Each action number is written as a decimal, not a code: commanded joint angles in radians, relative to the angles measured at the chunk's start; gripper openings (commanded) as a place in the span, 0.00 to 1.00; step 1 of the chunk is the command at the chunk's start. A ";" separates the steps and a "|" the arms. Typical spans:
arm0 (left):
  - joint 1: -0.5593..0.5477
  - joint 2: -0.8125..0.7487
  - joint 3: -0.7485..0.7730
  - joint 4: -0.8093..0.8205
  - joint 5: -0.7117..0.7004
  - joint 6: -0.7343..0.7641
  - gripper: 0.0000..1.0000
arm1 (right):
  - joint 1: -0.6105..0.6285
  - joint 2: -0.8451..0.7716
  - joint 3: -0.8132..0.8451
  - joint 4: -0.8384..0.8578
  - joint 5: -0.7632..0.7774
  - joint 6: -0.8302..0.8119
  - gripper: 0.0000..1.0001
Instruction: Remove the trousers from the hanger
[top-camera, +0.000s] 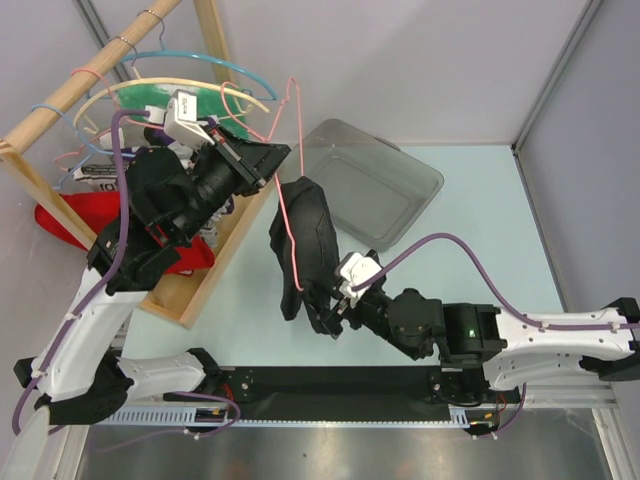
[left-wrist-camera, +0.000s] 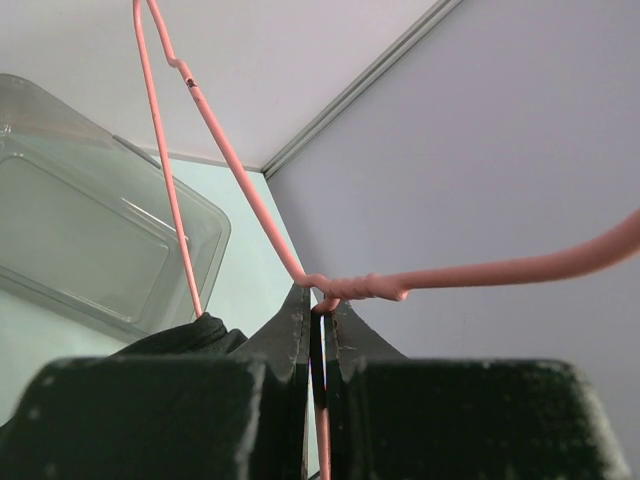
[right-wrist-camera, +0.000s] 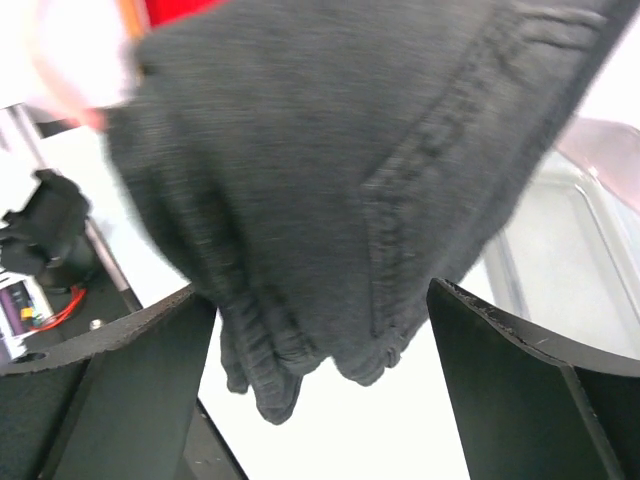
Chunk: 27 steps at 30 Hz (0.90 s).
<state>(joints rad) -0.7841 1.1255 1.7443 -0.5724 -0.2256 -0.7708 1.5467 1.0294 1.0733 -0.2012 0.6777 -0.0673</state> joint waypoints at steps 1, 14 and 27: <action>0.002 -0.032 0.021 0.120 -0.014 -0.054 0.00 | 0.038 0.017 -0.019 0.128 0.019 -0.048 0.93; 0.003 -0.055 0.014 0.115 -0.001 -0.050 0.00 | 0.036 0.049 0.007 0.225 0.187 -0.158 0.79; 0.002 -0.067 0.003 0.106 0.000 -0.050 0.01 | 0.046 0.069 0.004 0.385 0.143 -0.270 0.91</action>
<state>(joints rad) -0.7841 1.0893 1.7351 -0.5858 -0.2329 -0.7788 1.5875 1.0927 1.0580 0.0330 0.7864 -0.2703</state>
